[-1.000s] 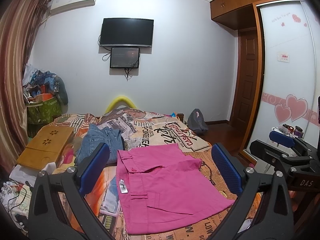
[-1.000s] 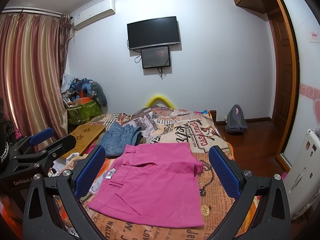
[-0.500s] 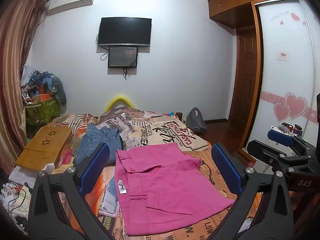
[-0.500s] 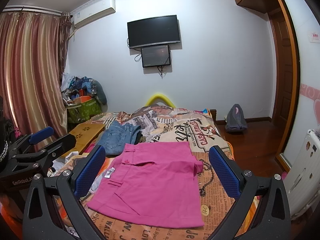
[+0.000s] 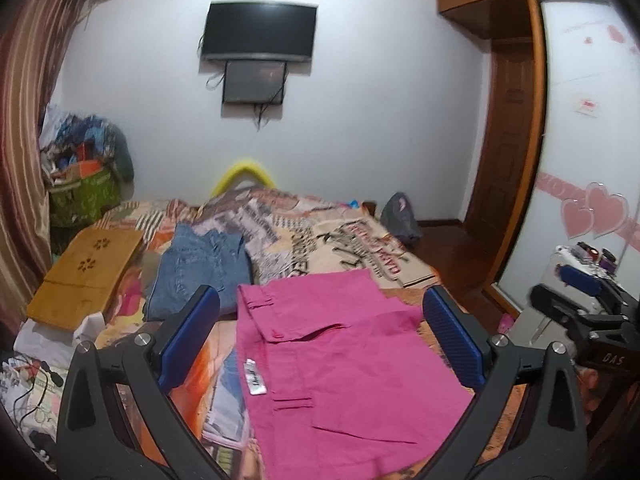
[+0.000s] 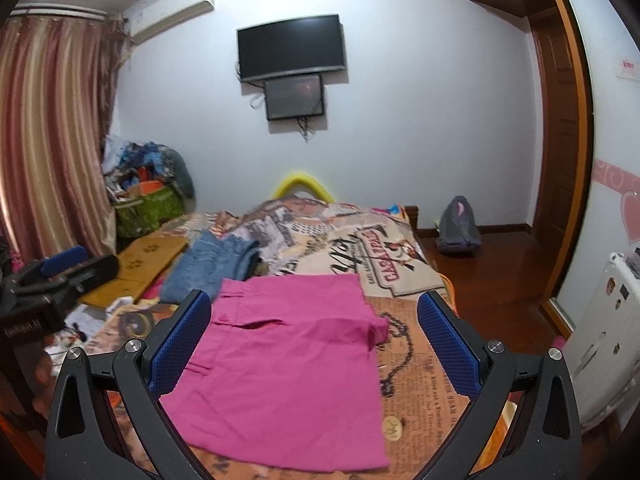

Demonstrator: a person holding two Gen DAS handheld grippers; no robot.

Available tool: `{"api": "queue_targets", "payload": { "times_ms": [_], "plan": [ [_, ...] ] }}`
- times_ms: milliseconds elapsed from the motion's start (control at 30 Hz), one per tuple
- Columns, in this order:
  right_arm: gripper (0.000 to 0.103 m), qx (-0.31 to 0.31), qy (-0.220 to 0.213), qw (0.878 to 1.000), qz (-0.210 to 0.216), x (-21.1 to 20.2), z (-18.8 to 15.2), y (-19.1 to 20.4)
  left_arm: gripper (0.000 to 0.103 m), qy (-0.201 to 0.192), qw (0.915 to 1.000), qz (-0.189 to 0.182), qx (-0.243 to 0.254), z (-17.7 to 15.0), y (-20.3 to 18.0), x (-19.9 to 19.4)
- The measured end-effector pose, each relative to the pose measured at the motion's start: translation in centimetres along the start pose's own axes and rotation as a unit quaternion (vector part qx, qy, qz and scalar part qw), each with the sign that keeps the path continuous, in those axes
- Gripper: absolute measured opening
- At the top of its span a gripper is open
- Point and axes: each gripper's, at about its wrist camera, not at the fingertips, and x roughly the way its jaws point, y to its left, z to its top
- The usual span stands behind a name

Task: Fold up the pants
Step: 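Lower both grippers onto the pink pants waistband and close on it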

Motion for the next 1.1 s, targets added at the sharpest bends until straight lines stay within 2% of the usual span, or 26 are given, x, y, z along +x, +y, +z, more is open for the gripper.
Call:
{"api": "queue_targets", "payload": {
  "times_ms": [167, 267, 433, 533, 667, 767, 933, 1100],
  "plan": [
    [0.103, -0.002, 0.024, 1.0, -0.012, 3.0, 0.2, -1.8, 0.103, 0.05, 0.9986, 0.008, -0.012, 0.7, 2.7, 5.6],
    [0.103, -0.009, 0.036, 0.999, -0.019, 5.0, 0.6, -2.5, 0.099, 0.074, 0.9971, 0.015, -0.009, 0.9, 3.9, 8.9],
    [0.102, -0.025, 0.063, 0.997, -0.027, 9.5, 0.8, -3.9, 0.08, 0.123, 0.9922, 0.018, 0.0, 0.9, 5.4, 15.2],
    [0.094, -0.021, 0.085, 0.996, -0.021, 11.7, 0.7, -5.1, 0.071, 0.146, 0.9889, 0.028, 0.01, 0.4, 6.3, 18.4],
    [0.092, -0.018, 0.112, 0.993, -0.018, 15.3, 0.8, -6.6, 0.065, 0.182, 0.983, 0.028, 0.002, -0.6, 8.1, 22.8],
    [0.089, -0.015, 0.138, 0.99, -0.008, 18.0, 1.1, -7.5, 0.057, 0.205, 0.9783, 0.03, 0.001, -1.3, 9.5, 25.7],
    [0.088, -0.016, 0.154, 0.988, 0.001, 21.6, 1.9, -8.5, 0.043, 0.237, 0.9711, 0.027, -0.004, -2.1, 11.5, 30.2],
    [0.086, -0.027, 0.18, 0.983, 0.018, 26.6, 1.9, -9.0, 0.039, 0.264, 0.9643, 0.021, -0.006, -2.8, 13.2, 34.0]
  ]
}}
